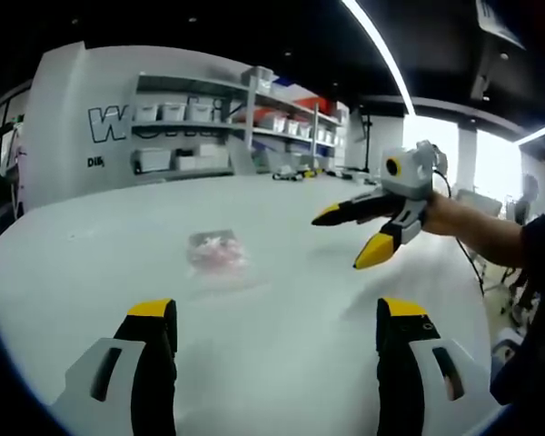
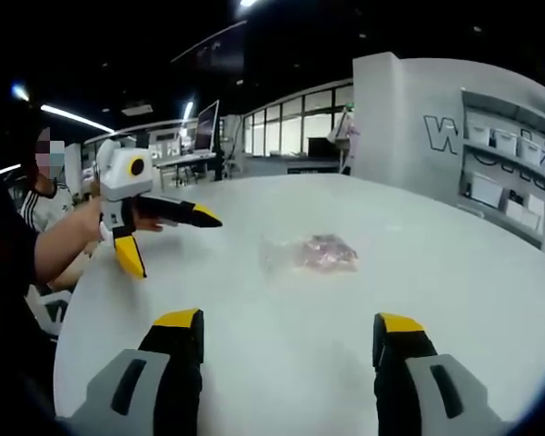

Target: Open the resealable bag by pulling the two sides of the seal apart until the entire bag opening is separated and visibly accessible.

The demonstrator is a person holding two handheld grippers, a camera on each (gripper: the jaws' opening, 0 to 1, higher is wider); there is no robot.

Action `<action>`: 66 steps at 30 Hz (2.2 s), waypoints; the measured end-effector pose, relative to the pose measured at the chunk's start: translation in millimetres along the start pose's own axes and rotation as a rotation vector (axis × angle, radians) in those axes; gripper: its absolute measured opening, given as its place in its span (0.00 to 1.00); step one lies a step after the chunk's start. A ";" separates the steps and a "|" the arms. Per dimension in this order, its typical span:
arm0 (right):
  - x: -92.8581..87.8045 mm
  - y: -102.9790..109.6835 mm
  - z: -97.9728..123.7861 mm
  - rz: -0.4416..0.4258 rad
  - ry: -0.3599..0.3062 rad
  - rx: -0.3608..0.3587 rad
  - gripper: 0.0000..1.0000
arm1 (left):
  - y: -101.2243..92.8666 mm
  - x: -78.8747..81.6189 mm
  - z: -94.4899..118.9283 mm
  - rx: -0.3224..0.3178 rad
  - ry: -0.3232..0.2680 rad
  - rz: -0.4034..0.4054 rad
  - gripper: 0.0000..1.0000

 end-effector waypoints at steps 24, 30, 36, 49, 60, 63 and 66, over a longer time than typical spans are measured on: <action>-0.2 -2.0 -0.9 -0.010 -0.007 -0.002 0.76 | 2.0 1.6 -3.5 -0.002 0.002 -0.002 0.90; -0.9 -2.5 -2.0 -0.012 -0.007 -0.001 0.76 | 3.5 1.1 -4.2 0.000 0.002 0.001 0.90; -2.3 -4.1 -3.5 -0.013 -0.004 -0.001 0.75 | 4.0 0.6 -6.1 -0.002 0.006 -0.001 0.89; -2.5 -4.8 -6.3 -0.019 -0.007 0.004 0.75 | 5.6 1.1 -9.2 -0.005 0.007 0.002 0.89; -3.9 -6.7 -6.9 -0.022 -0.005 0.005 0.74 | 6.2 1.2 -12.0 -0.006 0.011 0.002 0.89; -3.6 -7.4 -7.6 -0.018 -0.004 0.004 0.74 | 6.2 1.9 -12.8 -0.006 0.011 0.000 0.89; -3.3 -8.1 -8.3 -0.021 -0.007 0.005 0.74 | 6.1 2.6 -13.5 -0.006 0.009 0.001 0.89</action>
Point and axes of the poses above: the point that each gripper's makers call its tool centre point, and the gripper's own axes: z roughly backward along the fingers, y roughly to its left, x roughly out of its top, the point moved 10 cm from there along z, roughly backward along the fingers, and after that the axes turned 2 degrees about z, right-handed, at the moved point
